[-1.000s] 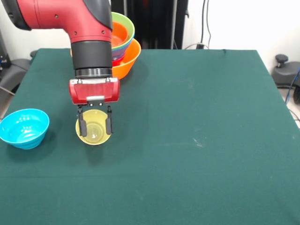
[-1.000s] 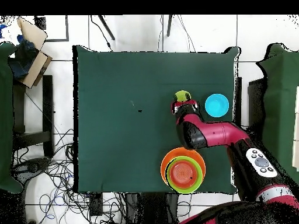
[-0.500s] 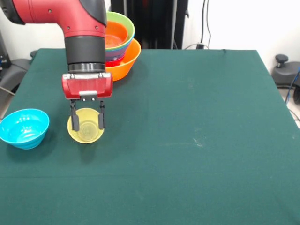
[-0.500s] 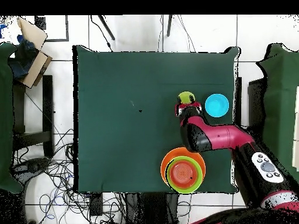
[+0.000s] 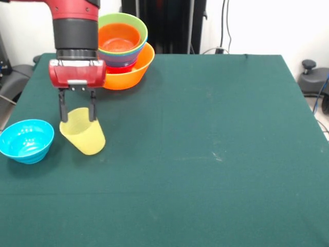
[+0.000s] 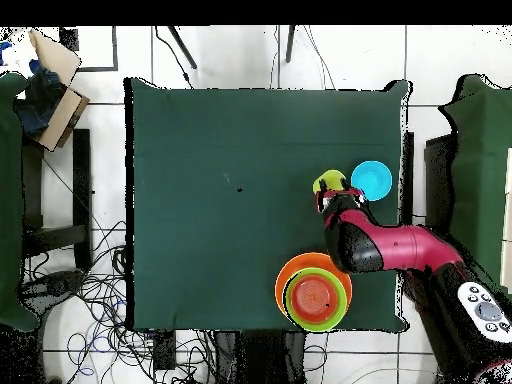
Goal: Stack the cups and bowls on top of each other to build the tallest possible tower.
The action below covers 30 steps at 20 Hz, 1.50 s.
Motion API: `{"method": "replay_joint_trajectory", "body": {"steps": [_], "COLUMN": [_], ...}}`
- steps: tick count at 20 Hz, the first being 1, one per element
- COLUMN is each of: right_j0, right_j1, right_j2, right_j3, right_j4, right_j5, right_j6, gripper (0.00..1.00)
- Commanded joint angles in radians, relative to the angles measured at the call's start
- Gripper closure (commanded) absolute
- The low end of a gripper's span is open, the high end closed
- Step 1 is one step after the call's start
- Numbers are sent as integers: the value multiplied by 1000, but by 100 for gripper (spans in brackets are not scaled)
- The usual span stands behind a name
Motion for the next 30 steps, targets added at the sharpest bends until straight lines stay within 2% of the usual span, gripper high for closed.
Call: {"method": "replay_joint_trajectory", "body": {"steps": [1,13,17,22,26,30], "right_j0": [-2,10,64,99,103,73], "right_j1": [-42,-29,-80,-84,-30,96], "right_j2": [76,70,12,-17,-28,-3], "right_j3": [67,53,84,90,48,-45], "right_j4": [15,-1,10,13,-7,-52], "right_j5": [195,183,164,139,109,80], "right_j6": [-56,-31,32,63,57,11], "gripper": [0,0,0,0,0,0]}}
